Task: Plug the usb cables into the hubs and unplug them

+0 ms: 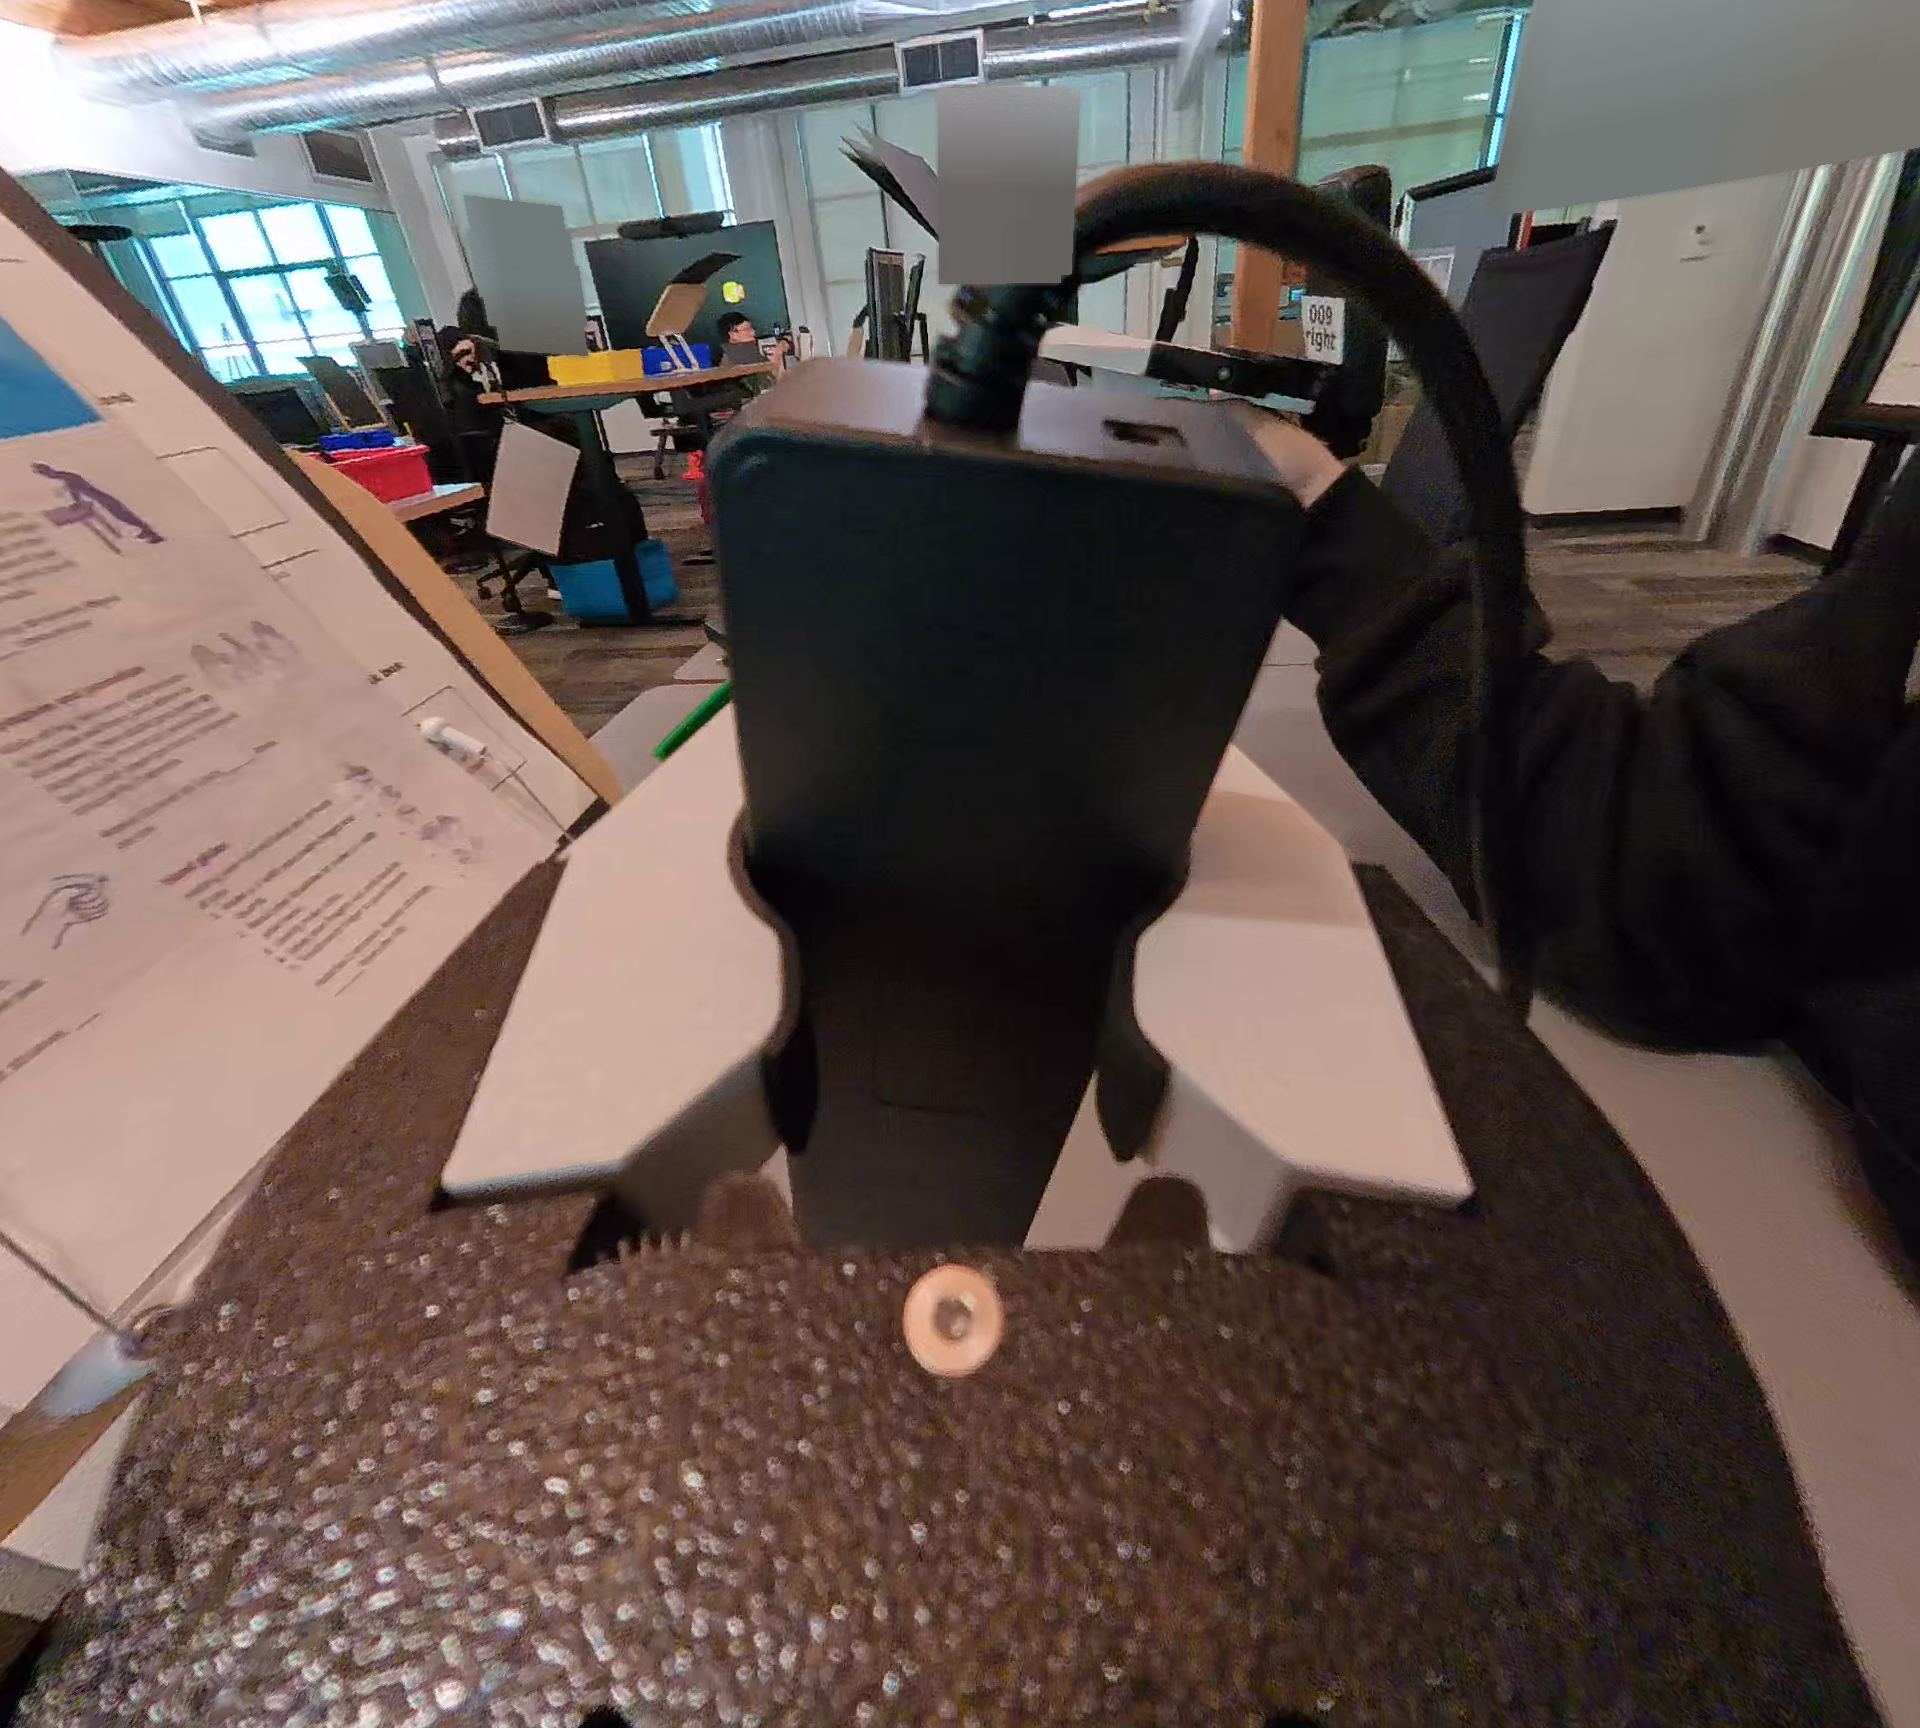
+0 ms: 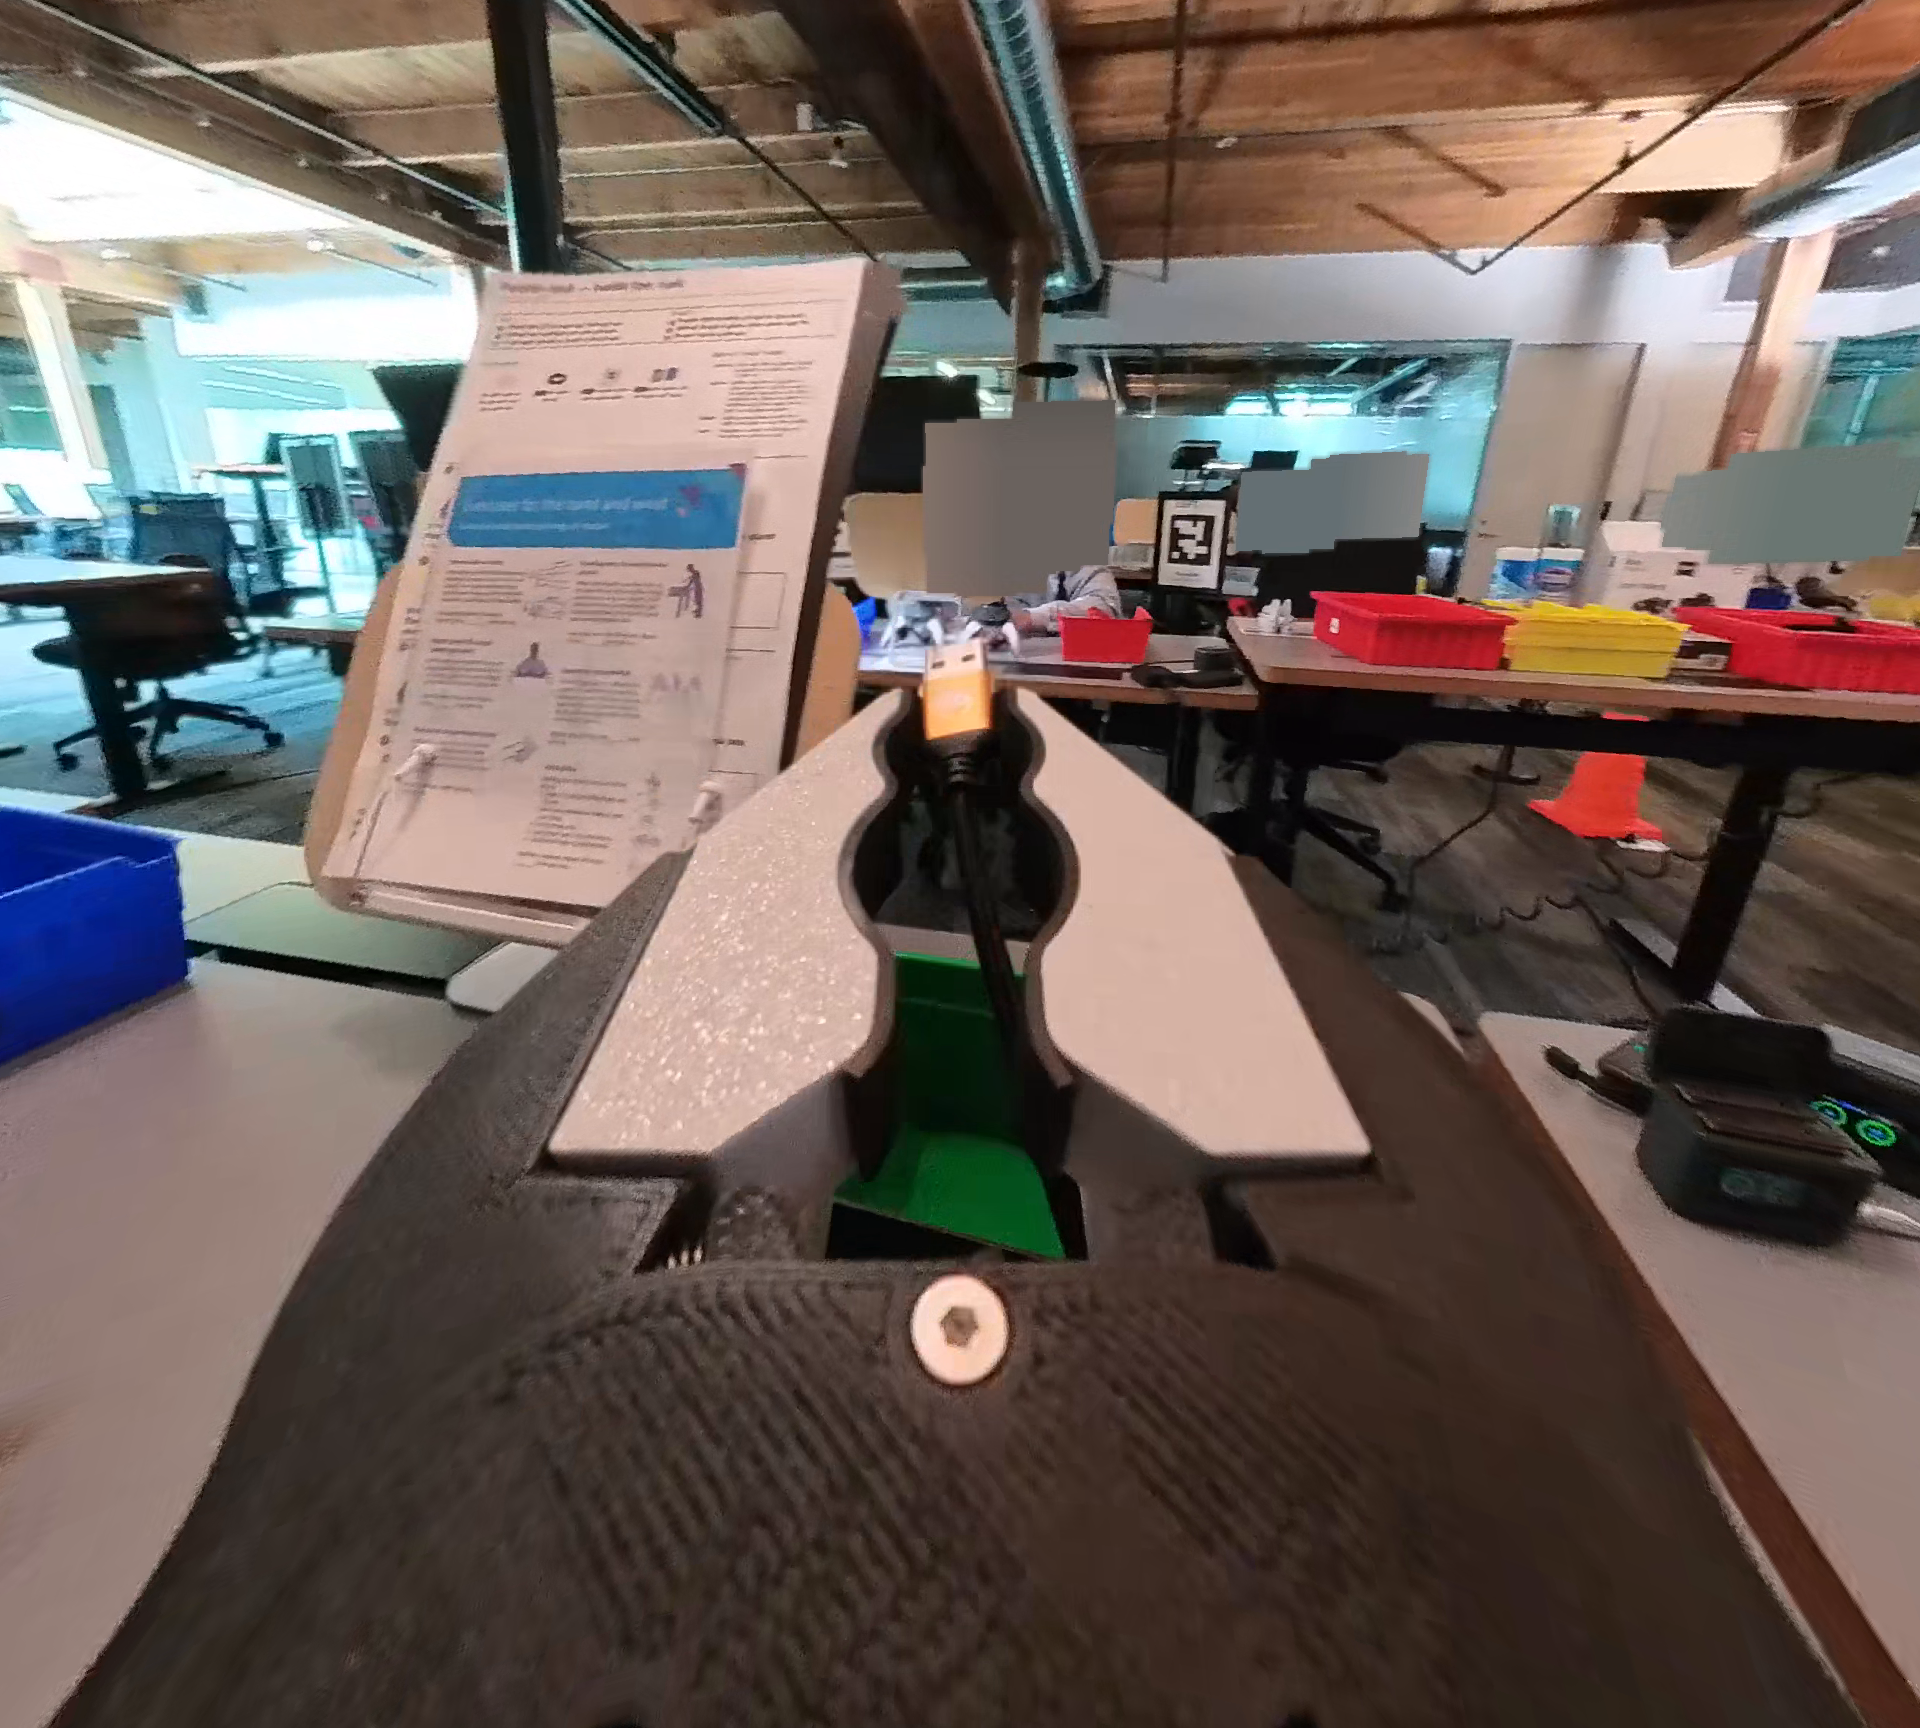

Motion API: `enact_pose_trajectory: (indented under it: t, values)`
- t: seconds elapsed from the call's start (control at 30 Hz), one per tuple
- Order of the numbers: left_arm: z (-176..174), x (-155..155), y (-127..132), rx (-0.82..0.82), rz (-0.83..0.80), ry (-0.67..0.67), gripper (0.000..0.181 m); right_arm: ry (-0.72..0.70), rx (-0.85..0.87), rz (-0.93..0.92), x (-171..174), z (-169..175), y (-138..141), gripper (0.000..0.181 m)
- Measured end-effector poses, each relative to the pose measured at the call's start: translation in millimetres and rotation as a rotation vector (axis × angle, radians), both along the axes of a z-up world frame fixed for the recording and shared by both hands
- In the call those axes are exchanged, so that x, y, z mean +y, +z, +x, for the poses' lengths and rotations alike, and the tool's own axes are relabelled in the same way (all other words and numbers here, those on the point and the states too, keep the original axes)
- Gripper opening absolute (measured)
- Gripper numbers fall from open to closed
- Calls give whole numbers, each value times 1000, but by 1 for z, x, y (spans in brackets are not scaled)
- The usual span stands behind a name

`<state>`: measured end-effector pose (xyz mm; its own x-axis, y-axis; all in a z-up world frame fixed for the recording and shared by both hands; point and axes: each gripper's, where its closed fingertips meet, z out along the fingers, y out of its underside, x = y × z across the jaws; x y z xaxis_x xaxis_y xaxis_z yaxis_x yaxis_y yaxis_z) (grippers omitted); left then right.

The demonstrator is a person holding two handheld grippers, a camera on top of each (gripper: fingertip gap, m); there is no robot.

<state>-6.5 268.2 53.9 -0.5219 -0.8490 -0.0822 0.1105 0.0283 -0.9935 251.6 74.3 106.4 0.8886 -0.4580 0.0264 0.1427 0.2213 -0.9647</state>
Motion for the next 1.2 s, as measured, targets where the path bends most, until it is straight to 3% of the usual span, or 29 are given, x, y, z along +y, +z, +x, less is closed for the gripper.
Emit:
enact_pose_trajectory:
  t: [0.1, 0.2, 0.33, 0.43, 0.5, 0.57, 0.63, 0.77, 0.83, 0.97, 1.07, 1.13, 1.2]
  values:
    - [3, -4, -3, 12, 8, -10, 63, -104, -27, 94, -23, 9, 12, 14]
    - [4, -4, -6, 21, 14, -13, 63, 24, 36, 41, -10, 3, -1, 14]
    - [5, -8, -7, 24, 16, -24, 63, 50, 210, -232, 20, 23, -70, 14]
    - [4, -10, -6, 25, 32, -25, 63, 144, 325, -482, 40, 14, -122, 14]
    - [4, -10, -5, 23, 29, -25, 63, 82, 342, -703, 38, 18, -160, 14]
    - [5, -9, -6, 26, 21, -25, 63, -51, 294, -910, 23, 30, -186, 34]
    - [5, -9, -7, 32, 22, -25, 63, -91, 250, -974, 21, 31, -189, 44]
    - [6, -11, -8, 38, 25, -29, 63, -178, 134, -813, 22, 36, -143, 56]
    - [7, -11, -8, 36, 28, -26, 63, -13, 79, -687, 42, 5, -117, 59]
    - [6, -14, -1, 1, -8, -52, 63, 562, 7, -462, 97, -111, -74, 64]
    - [0, -26, 8, -44, -58, -135, 68, 808, -98, -468, 139, -178, -78, 74]
    - [-5, -34, 14, -59, -88, -189, 63, 956, -137, -505, 165, -221, -95, 87]
    - [-5, -38, 15, -57, -87, -202, 63, 1101, -156, -541, 181, -264, -113, 88]
